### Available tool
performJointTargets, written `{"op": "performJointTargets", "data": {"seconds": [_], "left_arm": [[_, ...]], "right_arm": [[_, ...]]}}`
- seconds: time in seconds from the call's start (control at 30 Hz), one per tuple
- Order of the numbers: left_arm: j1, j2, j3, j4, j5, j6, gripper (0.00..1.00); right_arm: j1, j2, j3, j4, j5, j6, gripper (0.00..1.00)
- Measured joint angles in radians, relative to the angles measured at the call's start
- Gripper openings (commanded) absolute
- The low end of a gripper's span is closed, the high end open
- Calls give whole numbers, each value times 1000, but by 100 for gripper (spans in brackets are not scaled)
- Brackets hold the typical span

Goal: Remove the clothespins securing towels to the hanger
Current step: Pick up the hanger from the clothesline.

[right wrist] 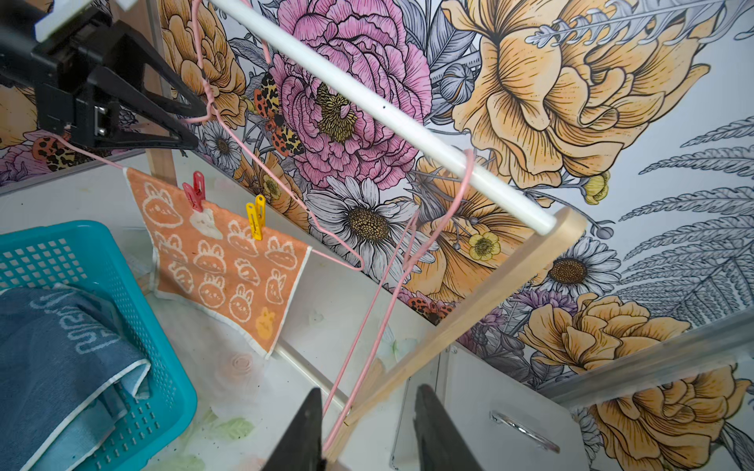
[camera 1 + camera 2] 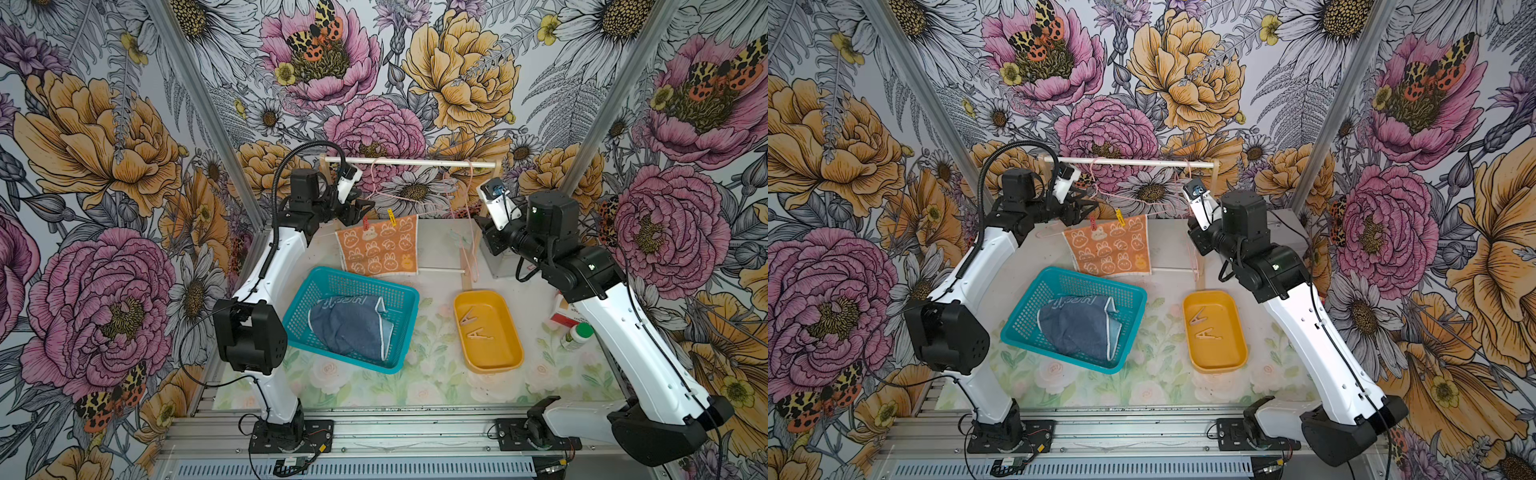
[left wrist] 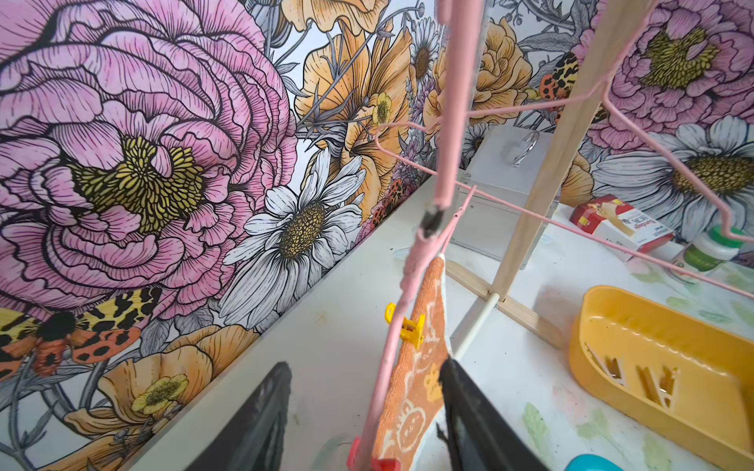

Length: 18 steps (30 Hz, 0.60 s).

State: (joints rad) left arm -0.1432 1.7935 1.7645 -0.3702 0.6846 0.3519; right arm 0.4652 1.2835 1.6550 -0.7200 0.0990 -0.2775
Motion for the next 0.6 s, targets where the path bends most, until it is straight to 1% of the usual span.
{"op": "performJointTargets", "data": {"seconds": [0.1,0.33,0.47,0.5,0.6], "left_arm": [[6,1,1,-2,16,10,42],[11,1,1,-7,31,15,36],[11,1,1,-7,41,16,29],[11,1,1,-7,43,16,26],[11,1,1,-8,47,19,11]], "right_arm": [[0,4,0,0,-1,0,39],[0,8,0,0,-4,0,39],[0,8,0,0,-4,0,38],[0,8,0,0,-4,0,38],[0,8,-1,0,-4,0,38]]}}
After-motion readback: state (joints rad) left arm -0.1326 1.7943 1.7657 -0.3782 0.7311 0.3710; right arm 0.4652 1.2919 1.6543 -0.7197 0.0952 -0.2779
